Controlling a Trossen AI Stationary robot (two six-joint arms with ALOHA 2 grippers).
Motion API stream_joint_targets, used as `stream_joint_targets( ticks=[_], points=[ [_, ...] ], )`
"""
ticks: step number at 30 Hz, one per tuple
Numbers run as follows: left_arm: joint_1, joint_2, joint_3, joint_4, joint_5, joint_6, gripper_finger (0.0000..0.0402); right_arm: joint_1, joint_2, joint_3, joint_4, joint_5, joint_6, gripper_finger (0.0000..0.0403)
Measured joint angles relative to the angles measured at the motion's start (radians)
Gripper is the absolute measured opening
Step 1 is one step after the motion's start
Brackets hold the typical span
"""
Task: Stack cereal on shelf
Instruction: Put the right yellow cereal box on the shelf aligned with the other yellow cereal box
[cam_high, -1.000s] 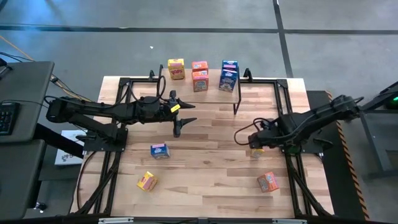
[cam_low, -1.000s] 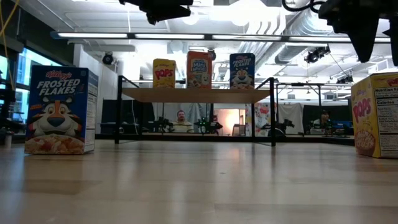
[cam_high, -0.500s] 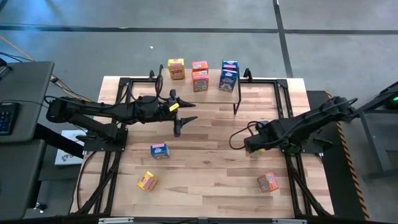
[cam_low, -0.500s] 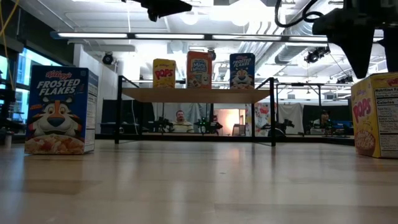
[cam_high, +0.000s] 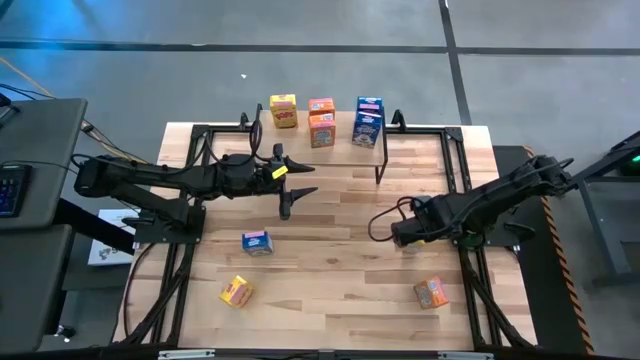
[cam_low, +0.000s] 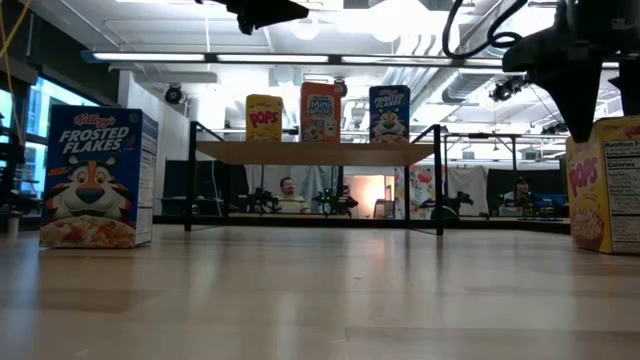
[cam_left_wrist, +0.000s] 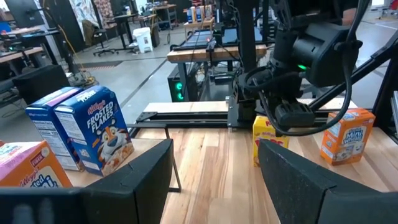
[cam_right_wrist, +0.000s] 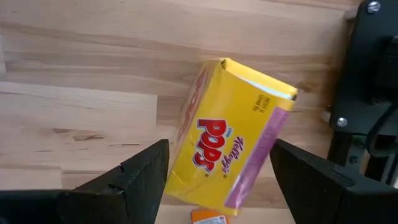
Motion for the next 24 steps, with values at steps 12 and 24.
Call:
stream_joint_targets(
  ticks=[12, 24],
  points=[
    [0.0, 0.0, 0.0, 0.023, 0.0, 0.0, 0.0225, 0.001, 0.0, -0.054, 0.093, 0.019, -0.098, 0.0262],
    [0.0, 0.0, 0.0, 0.02, 0.0, -0.015, 0.0225, 0.006, 0.0, -0.053, 0.094, 0.042, -0.171, 0.0162]
  ],
)
